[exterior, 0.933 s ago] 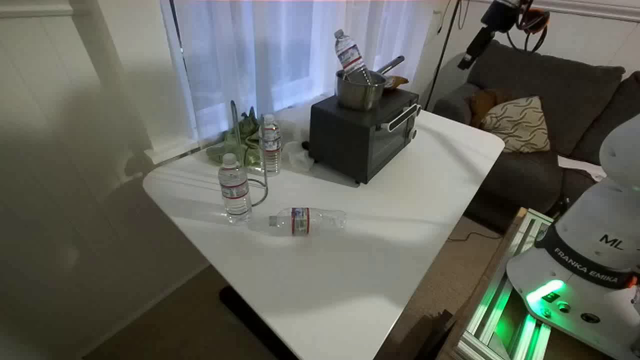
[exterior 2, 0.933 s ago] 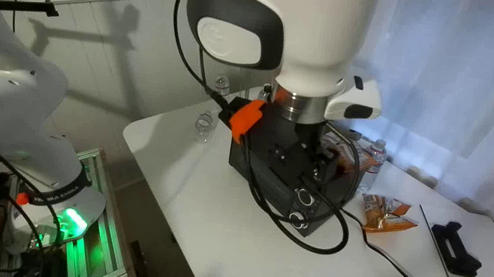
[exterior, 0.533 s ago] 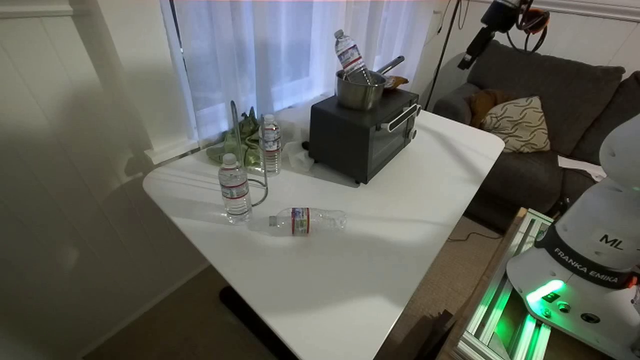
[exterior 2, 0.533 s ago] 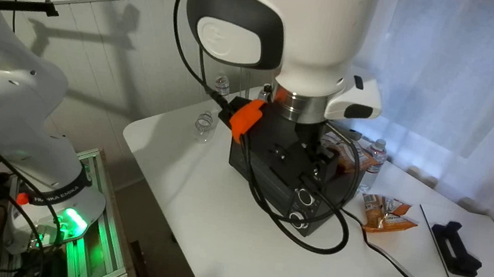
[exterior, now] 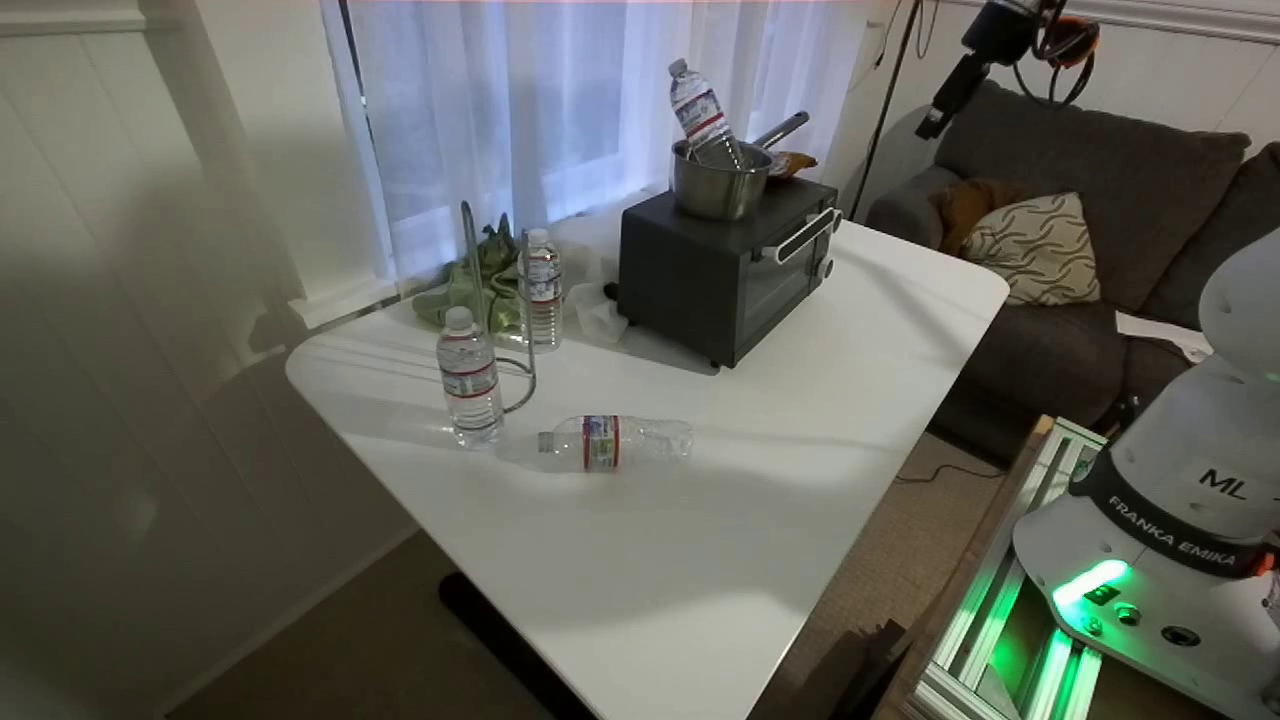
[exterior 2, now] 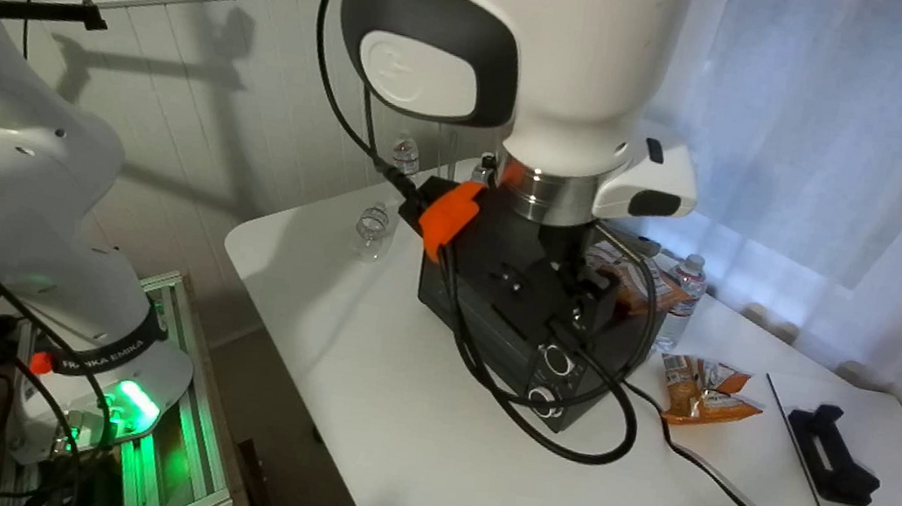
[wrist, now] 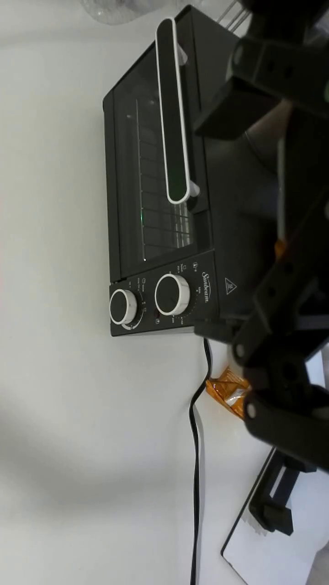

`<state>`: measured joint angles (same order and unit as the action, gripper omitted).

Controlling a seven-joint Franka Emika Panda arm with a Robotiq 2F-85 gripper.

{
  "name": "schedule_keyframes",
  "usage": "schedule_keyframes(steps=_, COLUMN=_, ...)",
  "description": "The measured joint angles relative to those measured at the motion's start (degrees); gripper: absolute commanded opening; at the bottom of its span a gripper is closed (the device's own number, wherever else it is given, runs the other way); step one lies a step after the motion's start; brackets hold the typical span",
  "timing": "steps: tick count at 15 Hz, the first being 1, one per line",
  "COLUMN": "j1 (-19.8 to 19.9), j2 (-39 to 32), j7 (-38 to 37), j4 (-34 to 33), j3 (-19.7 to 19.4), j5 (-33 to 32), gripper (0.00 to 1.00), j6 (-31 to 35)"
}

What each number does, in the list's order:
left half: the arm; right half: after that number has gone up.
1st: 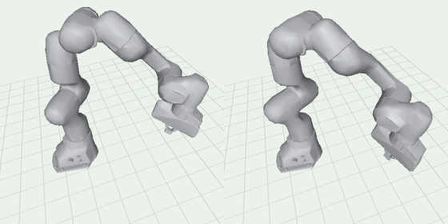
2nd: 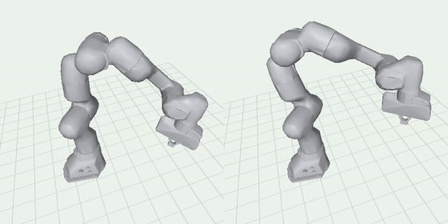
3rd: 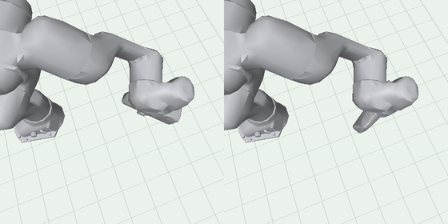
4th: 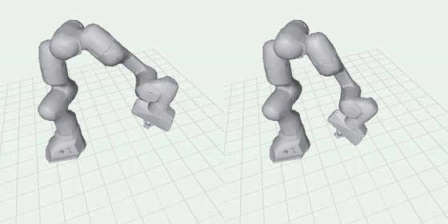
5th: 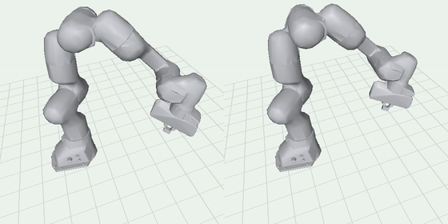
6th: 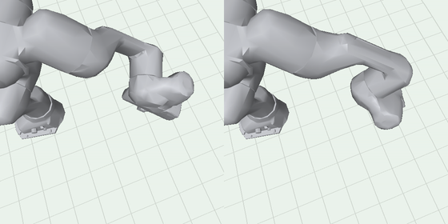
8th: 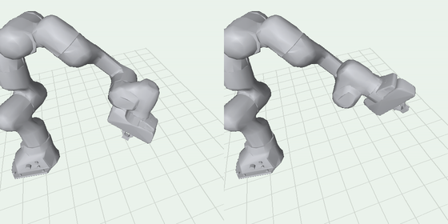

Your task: Turn the top dial on the oven to the left

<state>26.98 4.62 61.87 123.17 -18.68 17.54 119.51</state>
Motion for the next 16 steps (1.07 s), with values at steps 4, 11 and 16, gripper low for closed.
schedule_keyframes(steps=4, j1=0.0, j2=0.0, j7=0.0, j4=0.0, j3=0.0, j5=0.0, gripper=1.00, j6=0.0)
schedule_keyframes(steps=11, j1=-2.0, j2=-3.2, j7=-2.7, j4=-1.7, j3=-1.0, j5=-0.2, gripper=1.00, j6=-2.1)
schedule_keyframes(steps=16, j1=-2.6, j2=-10.5, j7=-6.2, j4=-6.6, j3=-1.0, j5=0.7, gripper=1.00, j6=-3.5)
